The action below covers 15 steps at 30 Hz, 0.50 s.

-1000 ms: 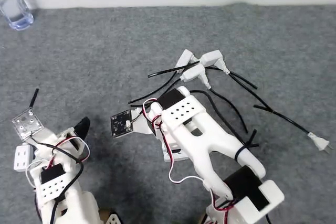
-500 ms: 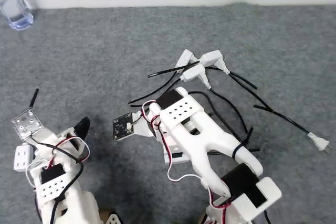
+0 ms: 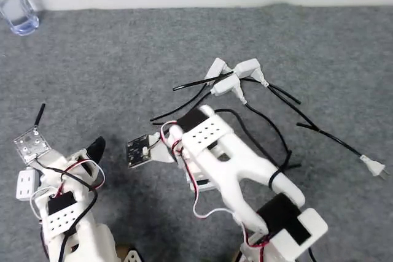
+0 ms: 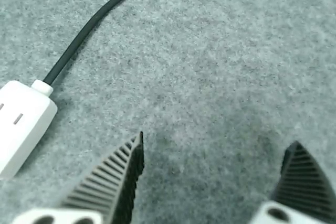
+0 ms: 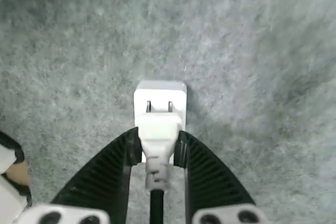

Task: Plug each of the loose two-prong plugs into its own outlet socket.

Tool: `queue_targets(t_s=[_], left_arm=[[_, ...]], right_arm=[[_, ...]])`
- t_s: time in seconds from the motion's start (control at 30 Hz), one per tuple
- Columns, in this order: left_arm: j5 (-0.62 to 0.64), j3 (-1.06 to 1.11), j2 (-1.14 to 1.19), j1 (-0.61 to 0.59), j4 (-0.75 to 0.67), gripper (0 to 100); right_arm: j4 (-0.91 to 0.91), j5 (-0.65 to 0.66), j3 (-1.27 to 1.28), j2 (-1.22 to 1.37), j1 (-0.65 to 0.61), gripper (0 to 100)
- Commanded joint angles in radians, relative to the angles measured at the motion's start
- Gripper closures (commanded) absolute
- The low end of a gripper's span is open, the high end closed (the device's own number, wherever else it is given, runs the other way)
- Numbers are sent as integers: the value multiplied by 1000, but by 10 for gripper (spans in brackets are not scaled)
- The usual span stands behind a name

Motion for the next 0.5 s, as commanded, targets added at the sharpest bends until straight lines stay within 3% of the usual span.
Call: queue_targets(t_s=[0.0,0.47], left_arm=[[-9,-5,-14,-6,-23,608],[-9,-5,-14,-6,-23,608]], right_arm=[[-67,-25,23,102,-62,991],[-15,-18,28,143,-5,991]])
